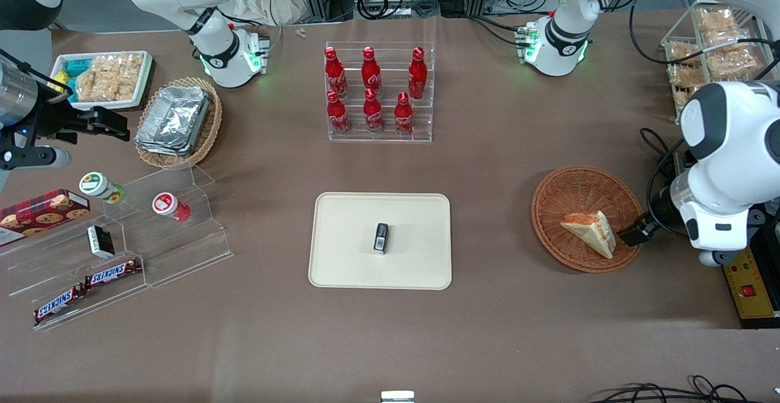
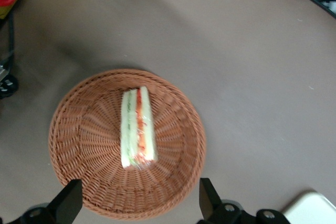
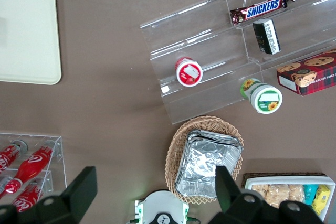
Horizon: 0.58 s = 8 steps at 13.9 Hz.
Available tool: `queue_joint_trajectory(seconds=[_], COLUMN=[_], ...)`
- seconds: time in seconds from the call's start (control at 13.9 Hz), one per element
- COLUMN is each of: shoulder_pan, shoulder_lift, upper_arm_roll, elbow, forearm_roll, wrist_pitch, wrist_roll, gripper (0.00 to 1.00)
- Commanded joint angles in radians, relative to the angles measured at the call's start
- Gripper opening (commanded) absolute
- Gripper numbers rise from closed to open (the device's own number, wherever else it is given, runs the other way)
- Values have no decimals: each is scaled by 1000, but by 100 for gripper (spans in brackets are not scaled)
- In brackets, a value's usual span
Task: Place sandwich from basket to tray
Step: 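Move the left gripper down over the wrapped sandwich in the wicker basket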
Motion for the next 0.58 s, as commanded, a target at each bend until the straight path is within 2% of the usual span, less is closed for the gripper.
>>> queue_joint_trajectory(seconds=[0.0, 0.5], shoulder_pan=[7, 6], shoulder_lift=[20, 98], upper_arm_roll=[6, 17], elbow=[-45, -85], forearm_roll=[29, 16], wrist_pitch=[69, 184], wrist_roll=[-67, -262], gripper=[100, 99])
